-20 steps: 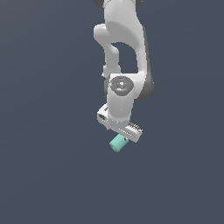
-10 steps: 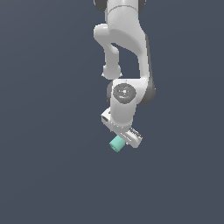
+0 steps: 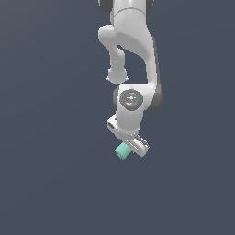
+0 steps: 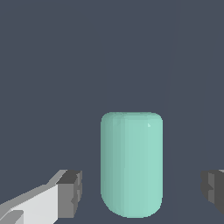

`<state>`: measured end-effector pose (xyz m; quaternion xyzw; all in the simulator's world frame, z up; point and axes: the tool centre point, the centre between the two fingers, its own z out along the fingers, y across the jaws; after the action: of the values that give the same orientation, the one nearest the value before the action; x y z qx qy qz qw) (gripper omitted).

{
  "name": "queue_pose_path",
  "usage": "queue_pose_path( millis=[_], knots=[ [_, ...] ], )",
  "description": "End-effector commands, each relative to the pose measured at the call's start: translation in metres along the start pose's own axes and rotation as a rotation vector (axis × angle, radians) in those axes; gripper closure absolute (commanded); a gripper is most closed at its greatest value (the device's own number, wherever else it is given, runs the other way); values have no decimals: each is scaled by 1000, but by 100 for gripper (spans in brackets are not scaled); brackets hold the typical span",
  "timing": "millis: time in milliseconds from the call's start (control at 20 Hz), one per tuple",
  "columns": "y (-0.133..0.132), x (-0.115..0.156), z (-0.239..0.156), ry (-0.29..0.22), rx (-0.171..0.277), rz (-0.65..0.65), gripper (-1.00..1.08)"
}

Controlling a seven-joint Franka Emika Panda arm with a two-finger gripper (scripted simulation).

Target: Pick up the object and move it to a goal position.

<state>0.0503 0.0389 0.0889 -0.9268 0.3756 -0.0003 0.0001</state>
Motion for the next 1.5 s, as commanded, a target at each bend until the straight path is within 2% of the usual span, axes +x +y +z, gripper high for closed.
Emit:
queue_pose_path(
  millis=[0,400,700,750,1450],
  knots=[
    [0,0,5,0,-1,1,-92],
    [1,-1,42,0,-1,4,-92],
    [0,0,49,0,-1,4,-92],
    [0,0,49,0,-1,4,108],
    [0,-2,45,0,-1,4,108]
  ],
)
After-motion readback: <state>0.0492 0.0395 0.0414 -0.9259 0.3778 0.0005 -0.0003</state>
